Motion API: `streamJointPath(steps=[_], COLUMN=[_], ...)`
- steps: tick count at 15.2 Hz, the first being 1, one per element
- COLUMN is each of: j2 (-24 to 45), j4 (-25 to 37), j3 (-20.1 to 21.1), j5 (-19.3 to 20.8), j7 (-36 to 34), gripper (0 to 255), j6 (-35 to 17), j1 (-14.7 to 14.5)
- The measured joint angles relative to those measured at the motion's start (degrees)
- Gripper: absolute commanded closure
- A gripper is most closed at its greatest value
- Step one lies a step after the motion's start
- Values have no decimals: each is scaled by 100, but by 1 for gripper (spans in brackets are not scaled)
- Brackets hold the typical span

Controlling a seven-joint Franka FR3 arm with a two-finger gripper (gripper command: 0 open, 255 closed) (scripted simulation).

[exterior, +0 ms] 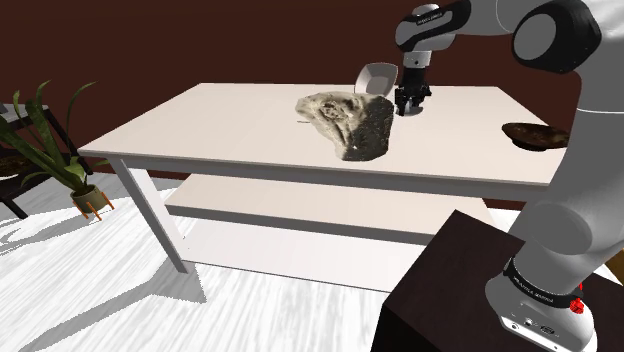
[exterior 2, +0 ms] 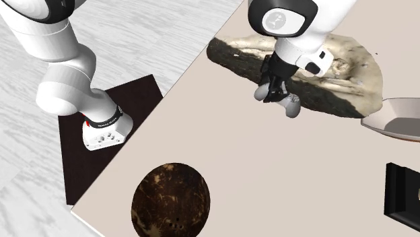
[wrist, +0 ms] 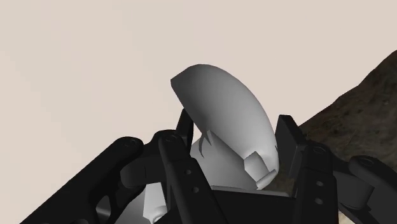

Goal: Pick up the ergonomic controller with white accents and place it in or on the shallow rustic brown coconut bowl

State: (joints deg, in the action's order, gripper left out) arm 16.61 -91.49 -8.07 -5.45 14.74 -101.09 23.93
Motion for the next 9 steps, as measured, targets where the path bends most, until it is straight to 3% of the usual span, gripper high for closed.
streamJointPath(steps=[9], j2=[-41], j4=[644], j3=[-7], j5=[15], j7=[-46], gripper=[255], j6=[684], j1=[12])
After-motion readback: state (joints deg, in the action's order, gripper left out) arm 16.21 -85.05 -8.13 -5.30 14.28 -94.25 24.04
